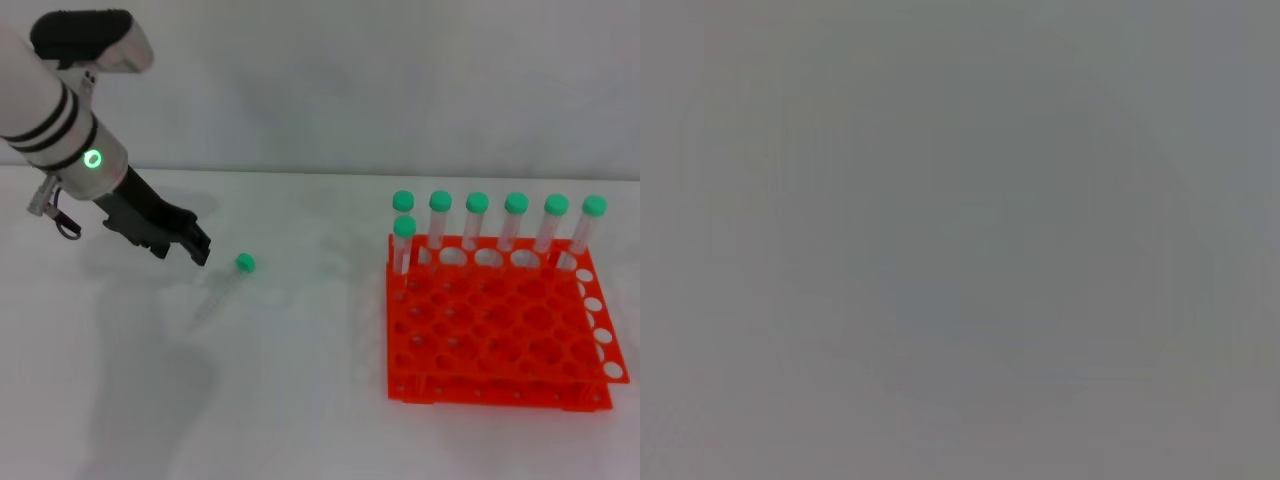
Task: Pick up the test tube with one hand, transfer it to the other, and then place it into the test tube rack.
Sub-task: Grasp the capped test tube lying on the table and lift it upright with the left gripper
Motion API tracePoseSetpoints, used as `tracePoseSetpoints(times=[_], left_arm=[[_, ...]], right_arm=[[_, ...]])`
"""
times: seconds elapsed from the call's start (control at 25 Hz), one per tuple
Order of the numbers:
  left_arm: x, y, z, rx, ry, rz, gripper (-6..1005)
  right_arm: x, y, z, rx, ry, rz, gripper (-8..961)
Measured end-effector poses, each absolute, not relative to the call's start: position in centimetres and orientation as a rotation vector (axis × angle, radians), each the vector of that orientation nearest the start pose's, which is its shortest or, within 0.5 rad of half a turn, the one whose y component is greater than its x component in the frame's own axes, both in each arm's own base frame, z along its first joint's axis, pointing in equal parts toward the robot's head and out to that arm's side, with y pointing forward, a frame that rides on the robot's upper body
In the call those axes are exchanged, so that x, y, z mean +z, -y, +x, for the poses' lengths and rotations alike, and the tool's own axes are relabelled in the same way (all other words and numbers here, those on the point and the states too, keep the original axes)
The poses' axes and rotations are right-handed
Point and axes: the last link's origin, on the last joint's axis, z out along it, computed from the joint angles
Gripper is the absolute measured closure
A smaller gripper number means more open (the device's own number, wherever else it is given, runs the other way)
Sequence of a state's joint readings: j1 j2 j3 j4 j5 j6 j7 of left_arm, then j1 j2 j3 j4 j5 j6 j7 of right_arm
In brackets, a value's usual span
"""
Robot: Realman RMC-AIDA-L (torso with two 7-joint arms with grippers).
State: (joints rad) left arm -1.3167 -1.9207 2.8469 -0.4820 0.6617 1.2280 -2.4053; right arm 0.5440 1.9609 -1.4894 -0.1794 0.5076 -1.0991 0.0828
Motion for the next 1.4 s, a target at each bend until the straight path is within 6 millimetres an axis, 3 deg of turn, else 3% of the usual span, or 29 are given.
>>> tracePoseSetpoints(times=[0.76, 1.2, 1.4], left_arm=[[2.7, -45.3, -22.5, 0.483, 1.426, -2.129, 425], [1.2, -45.3, -22.2, 0.496, 1.382, -2.166, 552], [0.7, -45.2, -22.7, 0.490, 1.376, -2.163, 562]], right_arm=[[11.4, -39.0, 34.4, 0.669, -0.454, -1.166, 202], [11.3, -39.0, 34.4, 0.669, -0.454, -1.169, 201], [11.3, -38.9, 34.5, 0.668, -0.455, -1.168, 201]])
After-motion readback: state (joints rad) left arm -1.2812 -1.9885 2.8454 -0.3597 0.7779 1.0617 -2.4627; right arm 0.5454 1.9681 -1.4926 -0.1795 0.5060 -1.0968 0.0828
